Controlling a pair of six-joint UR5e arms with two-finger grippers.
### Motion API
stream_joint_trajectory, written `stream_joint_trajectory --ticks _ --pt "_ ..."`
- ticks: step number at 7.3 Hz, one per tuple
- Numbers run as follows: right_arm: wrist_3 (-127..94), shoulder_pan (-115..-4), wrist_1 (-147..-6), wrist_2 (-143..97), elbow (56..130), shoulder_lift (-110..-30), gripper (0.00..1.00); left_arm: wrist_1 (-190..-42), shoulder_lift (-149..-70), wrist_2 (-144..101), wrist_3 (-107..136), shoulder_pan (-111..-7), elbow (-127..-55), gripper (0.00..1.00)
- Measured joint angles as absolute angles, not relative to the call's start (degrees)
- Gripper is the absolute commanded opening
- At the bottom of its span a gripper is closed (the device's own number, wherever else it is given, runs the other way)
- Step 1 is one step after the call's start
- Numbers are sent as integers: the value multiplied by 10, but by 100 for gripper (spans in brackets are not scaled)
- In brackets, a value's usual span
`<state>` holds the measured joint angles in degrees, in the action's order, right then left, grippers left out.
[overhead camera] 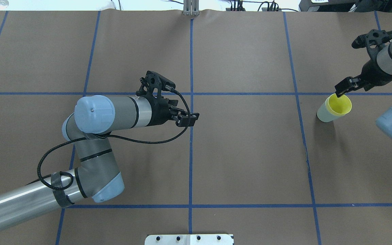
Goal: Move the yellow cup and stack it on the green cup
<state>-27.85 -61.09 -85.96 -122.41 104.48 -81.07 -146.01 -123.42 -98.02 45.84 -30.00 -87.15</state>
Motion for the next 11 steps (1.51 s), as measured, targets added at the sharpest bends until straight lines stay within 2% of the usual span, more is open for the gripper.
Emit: stream_joint_trajectory --ticks 2,6,11 --pt "-275 -650 -859 -1228 1046 -824 99 -1431 -1204 -1053 453 -374 -872 100" --pt "-211 -728 -857 -1269 1040 -856 99 -1259 -1186 -1173 332 -534 -873 100" --pt "-44 -852 -862 -1322 979 -884 99 -1206 -1033 -1250 142 -672 -883 100"
